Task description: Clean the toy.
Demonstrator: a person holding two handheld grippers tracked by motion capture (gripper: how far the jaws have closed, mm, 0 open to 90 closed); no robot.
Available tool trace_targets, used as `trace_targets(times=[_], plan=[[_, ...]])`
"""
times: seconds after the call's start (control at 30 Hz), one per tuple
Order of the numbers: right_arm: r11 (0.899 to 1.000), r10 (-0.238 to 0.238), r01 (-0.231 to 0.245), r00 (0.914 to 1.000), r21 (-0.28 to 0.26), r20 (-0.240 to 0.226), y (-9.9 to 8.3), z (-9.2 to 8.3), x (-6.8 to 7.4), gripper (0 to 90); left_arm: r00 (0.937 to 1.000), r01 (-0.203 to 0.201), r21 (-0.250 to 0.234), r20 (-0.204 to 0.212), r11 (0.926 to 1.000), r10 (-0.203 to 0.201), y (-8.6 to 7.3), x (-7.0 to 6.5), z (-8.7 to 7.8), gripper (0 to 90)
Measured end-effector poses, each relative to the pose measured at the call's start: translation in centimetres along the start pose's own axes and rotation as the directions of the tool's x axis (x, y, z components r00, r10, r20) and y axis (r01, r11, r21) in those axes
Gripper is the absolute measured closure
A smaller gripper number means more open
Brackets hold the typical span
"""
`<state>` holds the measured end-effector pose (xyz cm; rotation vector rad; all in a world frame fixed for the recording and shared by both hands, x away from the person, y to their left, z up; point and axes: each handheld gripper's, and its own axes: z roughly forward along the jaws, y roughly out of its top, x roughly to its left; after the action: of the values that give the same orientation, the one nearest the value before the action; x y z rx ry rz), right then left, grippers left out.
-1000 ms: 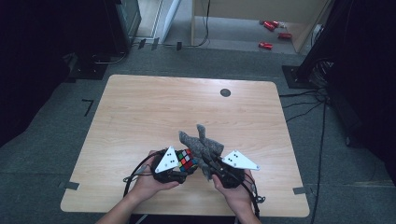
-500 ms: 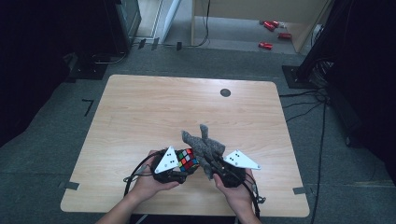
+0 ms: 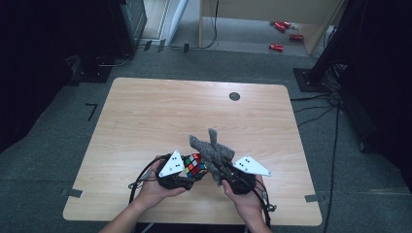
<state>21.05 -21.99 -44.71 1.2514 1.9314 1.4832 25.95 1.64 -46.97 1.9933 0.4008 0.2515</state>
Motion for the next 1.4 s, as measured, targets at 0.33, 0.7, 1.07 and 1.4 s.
trace_targets(times=[0.33, 0.7, 1.07, 1.4], plan=[[1.0, -0.009, 0.009, 0.9994, 0.005, 0.032, 0.3, -0.1, 0.1, 79.8, 0.9986, -0.052, 0.03, 0.004, 0.9982, 0.052, 0.4, -0.7, 0.2, 34.8], [0.999, -0.032, 0.032, 0.9983, -0.005, 0.048, 0.8, -0.4, 0.5, 79.7, 0.9986, -0.053, 0.02, -0.01, 0.9984, 0.053, 0.6, -1.1, 0.5, 34.8], [0.998, -0.058, 0.059, 0.998, -0.014, 0.025, 1.0, -0.8, 1.8, 79.7, 0.9994, -0.029, 0.025, -0.016, 0.9993, 0.029, 0.3, -0.8, 0.6, 34.8], [1.0, -0.002, 0.001, 0.9987, 0.02, 0.051, 0.1, -0.4, 0.0, 79.8, 0.9997, 0.006, 0.007, -0.022, 1.0, -0.006, 0.3, -0.1, 0.1, 34.8]])
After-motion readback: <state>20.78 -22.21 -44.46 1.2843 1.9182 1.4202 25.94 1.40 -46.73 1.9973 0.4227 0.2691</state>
